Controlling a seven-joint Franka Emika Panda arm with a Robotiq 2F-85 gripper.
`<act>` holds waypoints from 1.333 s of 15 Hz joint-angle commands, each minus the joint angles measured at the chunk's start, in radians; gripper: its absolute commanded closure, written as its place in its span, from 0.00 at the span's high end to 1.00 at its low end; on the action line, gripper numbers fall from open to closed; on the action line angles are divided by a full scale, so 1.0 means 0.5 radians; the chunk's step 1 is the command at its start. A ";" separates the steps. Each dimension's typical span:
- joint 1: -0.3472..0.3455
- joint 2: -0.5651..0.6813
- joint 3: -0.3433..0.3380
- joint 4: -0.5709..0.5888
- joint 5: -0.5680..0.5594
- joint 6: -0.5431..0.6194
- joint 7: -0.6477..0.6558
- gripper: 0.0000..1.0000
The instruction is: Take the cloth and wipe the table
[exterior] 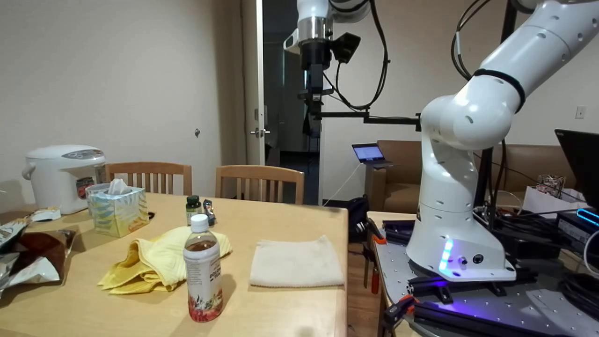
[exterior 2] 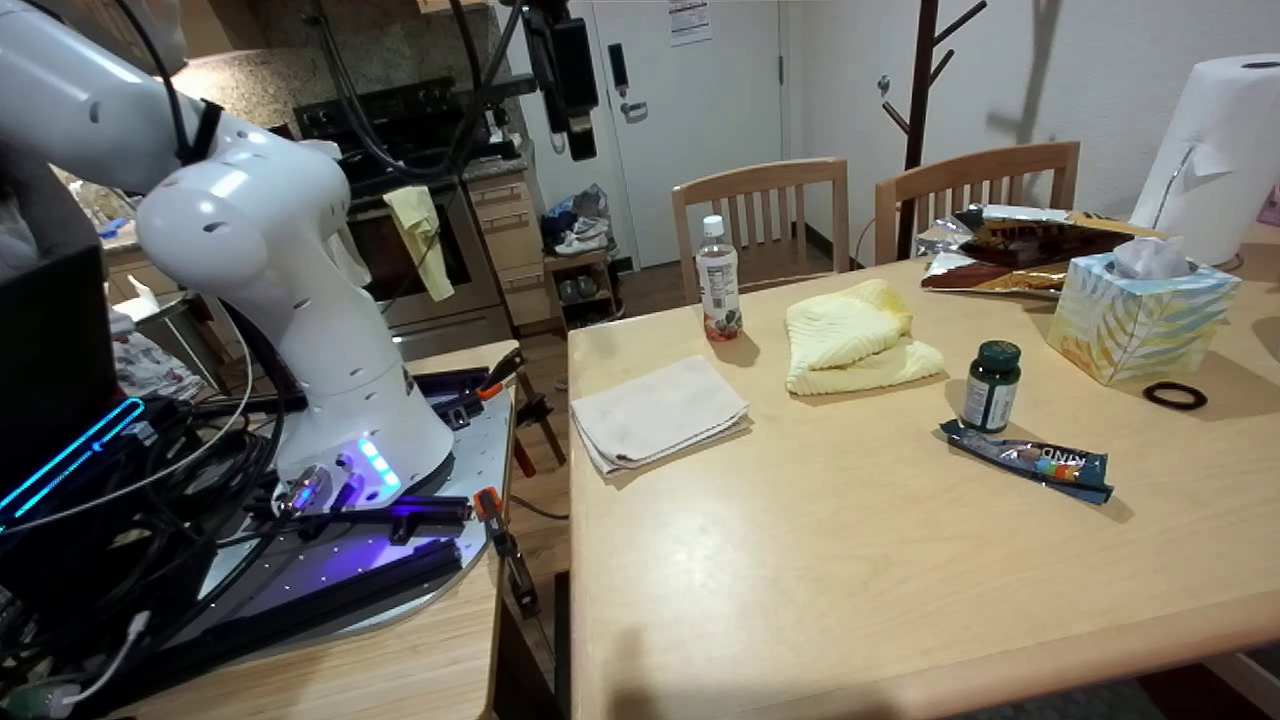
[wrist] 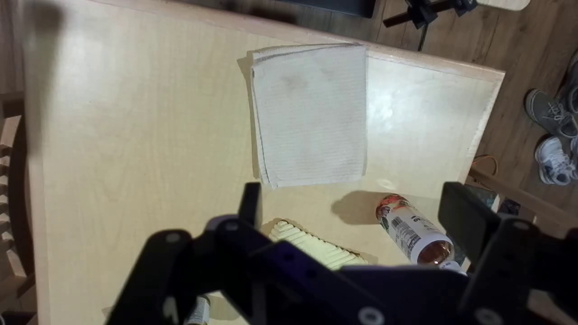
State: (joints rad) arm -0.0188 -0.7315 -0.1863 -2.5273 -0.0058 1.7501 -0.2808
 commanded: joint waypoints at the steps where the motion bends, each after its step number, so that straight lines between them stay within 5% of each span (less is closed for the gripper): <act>1: -0.014 0.003 0.012 0.004 0.008 -0.004 -0.007 1.00; 16: -0.014 0.003 0.012 0.004 0.008 -0.004 -0.007 1.00; 20: 0.040 0.049 -0.037 -0.021 0.045 0.152 -0.141 1.00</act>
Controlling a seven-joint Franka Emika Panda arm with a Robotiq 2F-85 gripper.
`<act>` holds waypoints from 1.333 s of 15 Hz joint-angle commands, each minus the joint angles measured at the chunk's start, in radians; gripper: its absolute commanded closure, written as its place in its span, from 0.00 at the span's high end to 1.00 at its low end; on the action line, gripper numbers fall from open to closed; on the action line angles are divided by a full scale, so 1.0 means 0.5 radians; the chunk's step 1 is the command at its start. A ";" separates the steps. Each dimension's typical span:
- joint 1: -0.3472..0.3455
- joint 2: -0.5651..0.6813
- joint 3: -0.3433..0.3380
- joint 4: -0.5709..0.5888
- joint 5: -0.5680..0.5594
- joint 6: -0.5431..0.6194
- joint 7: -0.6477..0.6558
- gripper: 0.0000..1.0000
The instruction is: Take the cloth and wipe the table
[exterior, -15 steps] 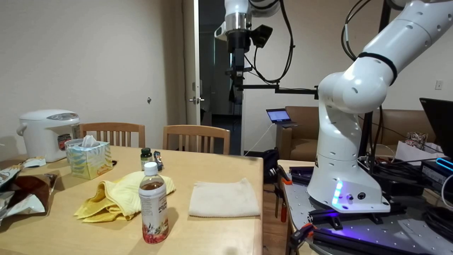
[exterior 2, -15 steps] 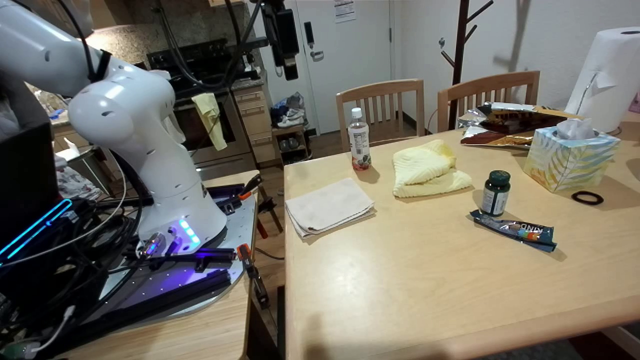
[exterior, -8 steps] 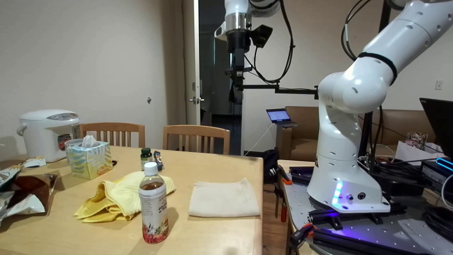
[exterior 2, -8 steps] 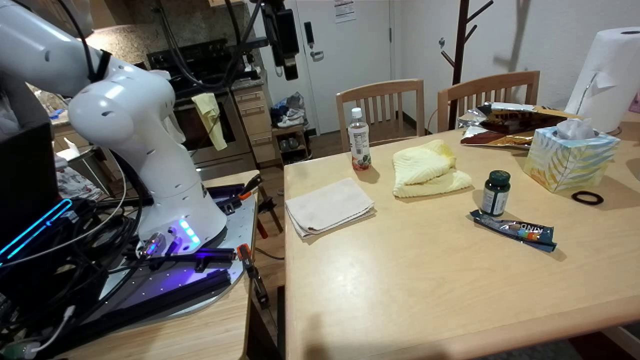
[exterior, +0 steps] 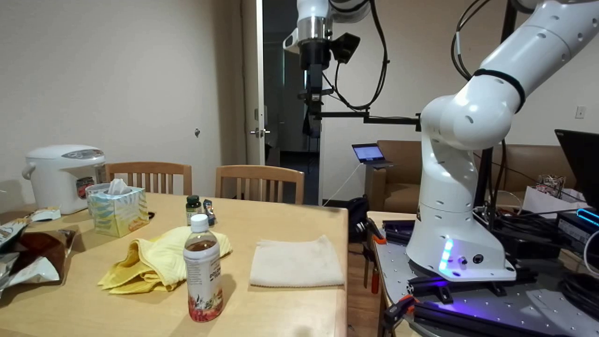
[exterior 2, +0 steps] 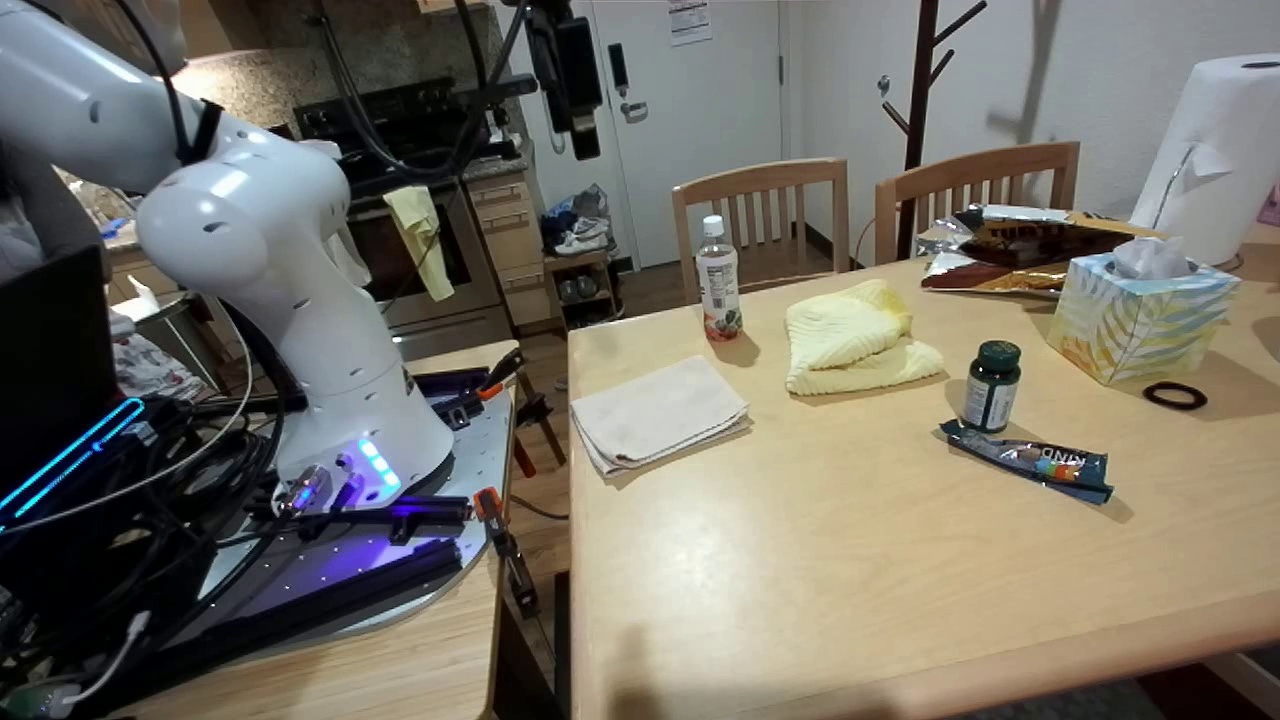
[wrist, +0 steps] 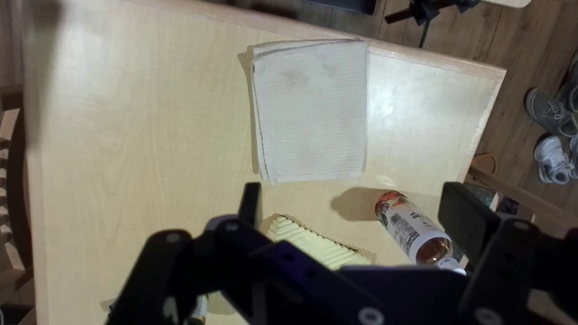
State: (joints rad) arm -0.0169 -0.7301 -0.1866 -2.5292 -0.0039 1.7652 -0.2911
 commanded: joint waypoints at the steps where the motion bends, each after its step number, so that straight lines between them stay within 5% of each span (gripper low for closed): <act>1: 0.048 0.062 -0.056 -0.028 0.062 0.190 -0.158 1.00; 7: 0.114 0.297 -0.183 -0.131 0.226 0.606 -0.346 1.00; 13: 0.098 0.655 -0.040 -0.111 0.095 0.774 -0.304 1.00; 20: 0.169 1.066 0.169 -0.046 0.069 1.261 -0.313 1.00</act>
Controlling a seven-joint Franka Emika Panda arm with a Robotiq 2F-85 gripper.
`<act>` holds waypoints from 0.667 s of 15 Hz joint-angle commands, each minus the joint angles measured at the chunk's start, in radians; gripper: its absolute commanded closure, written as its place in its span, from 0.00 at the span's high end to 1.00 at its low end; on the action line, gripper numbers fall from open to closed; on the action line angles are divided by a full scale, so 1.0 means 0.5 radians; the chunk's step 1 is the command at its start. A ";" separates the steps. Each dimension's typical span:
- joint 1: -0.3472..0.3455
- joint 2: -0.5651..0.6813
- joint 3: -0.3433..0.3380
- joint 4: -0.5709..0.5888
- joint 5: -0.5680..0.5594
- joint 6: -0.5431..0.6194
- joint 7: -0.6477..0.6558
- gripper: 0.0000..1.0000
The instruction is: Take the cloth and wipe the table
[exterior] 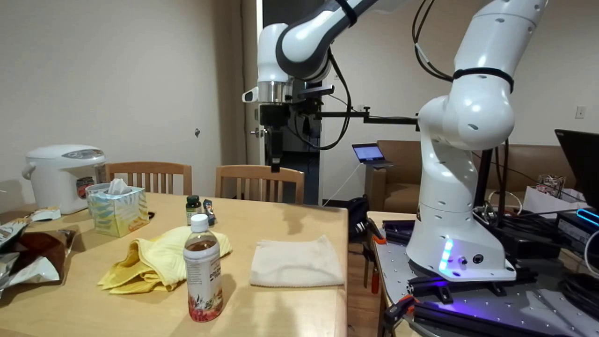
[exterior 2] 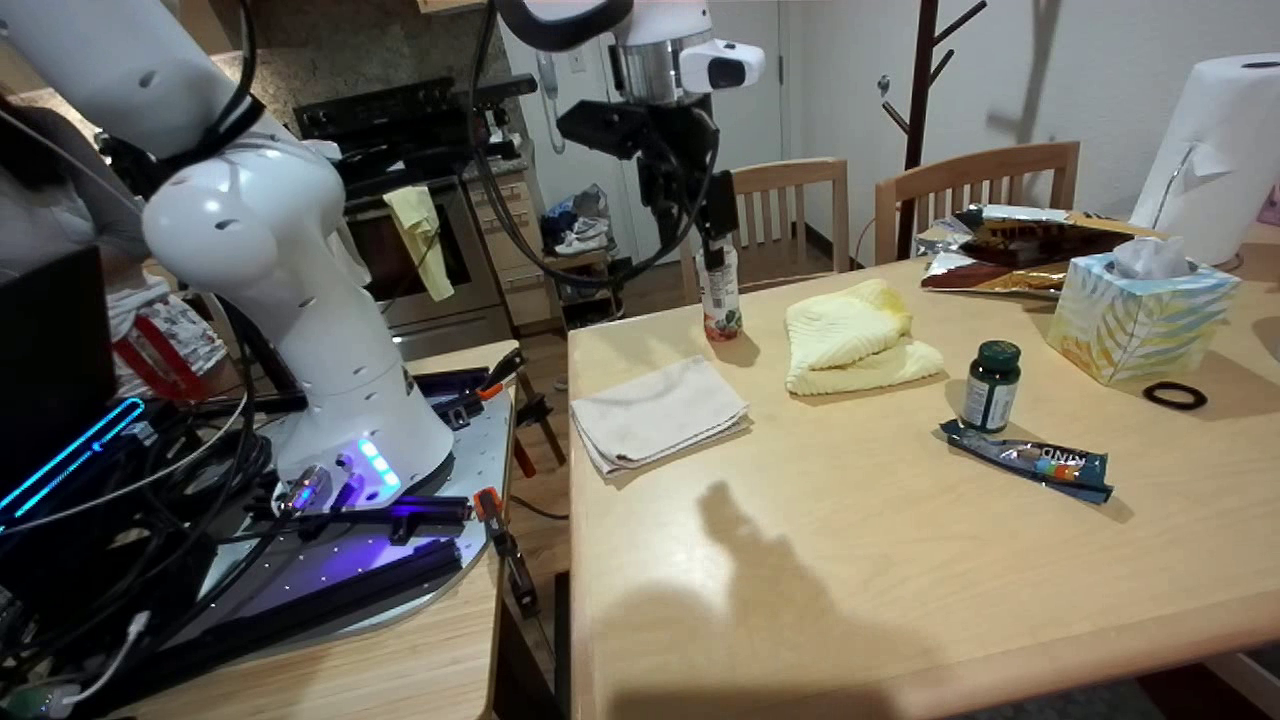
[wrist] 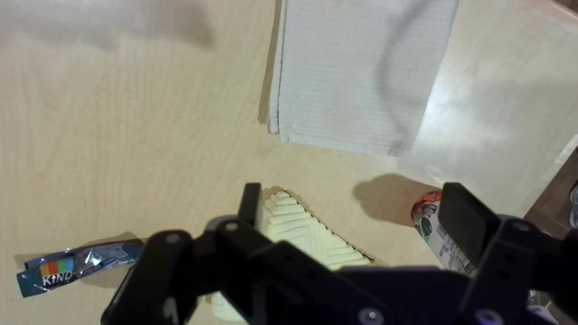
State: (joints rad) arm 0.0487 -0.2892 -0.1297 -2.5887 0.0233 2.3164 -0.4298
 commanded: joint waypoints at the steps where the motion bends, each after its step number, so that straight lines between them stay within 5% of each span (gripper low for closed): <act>1: 0.049 0.234 0.078 0.078 0.031 0.222 -0.025 1.00; 10: 0.126 0.678 0.279 -0.023 0.602 0.672 -0.098 1.00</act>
State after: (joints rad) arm 0.1156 -0.0206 -0.0274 -2.5830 0.2123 2.5636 -0.4311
